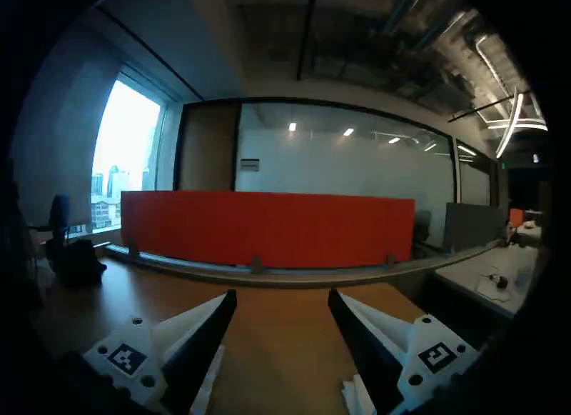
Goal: Fold towel
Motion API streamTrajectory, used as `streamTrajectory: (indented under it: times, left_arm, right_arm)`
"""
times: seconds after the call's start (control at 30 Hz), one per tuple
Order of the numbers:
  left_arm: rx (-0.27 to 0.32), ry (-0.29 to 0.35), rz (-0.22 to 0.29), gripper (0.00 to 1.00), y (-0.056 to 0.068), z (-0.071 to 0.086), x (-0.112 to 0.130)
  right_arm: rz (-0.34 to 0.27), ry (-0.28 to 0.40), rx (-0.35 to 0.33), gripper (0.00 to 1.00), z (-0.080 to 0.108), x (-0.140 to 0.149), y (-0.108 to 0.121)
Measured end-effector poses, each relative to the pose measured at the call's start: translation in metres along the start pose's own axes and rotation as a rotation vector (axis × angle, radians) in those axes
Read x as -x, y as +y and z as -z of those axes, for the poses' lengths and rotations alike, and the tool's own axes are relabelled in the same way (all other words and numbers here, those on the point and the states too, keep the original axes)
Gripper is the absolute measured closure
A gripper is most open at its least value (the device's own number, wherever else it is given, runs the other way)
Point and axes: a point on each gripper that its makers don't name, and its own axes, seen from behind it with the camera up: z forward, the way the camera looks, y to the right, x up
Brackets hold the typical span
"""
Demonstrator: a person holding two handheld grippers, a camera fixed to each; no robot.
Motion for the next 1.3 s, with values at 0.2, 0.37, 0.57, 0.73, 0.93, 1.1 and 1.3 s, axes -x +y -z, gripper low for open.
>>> streamTrajectory:
  times: [0.2, 0.37, 0.57, 0.73, 0.93, 1.1, 1.3]
  left_arm:
    - [0.014, -0.026, -0.011, 0.06, 0.007, 0.001, -0.018]
    - [0.045, -0.059, -0.027, 0.06, 0.015, 0.001, -0.022]
    - [0.097, -0.102, -0.072, 0.06, 0.024, 0.001, -0.027]
    - [0.155, -0.141, -0.105, 0.06, 0.033, 0.002, -0.025]
    - [0.245, -0.197, -0.115, 0.06, 0.049, 0.003, -0.015]
    - [0.289, -0.233, -0.122, 0.06, 0.058, 0.004, -0.006]
    - [0.365, -0.288, -0.143, 0.06, 0.072, 0.011, 0.011]
  right_arm:
    - [0.005, -0.015, 0.010, 0.01, -0.005, -0.024, 0.002]
    - [0.007, -0.037, -0.010, 0.00, -0.006, -0.032, -0.003]
    - [0.023, -0.093, -0.073, 0.01, -0.005, -0.031, -0.015]
    - [0.072, -0.151, -0.165, 0.00, -0.001, -0.026, -0.033]
    - [0.134, -0.233, -0.290, 0.00, 0.007, -0.014, -0.054]
    - [0.154, -0.289, -0.371, 0.00, 0.013, -0.006, -0.068]
    - [0.189, -0.363, -0.461, 0.00, 0.022, 0.012, -0.081]
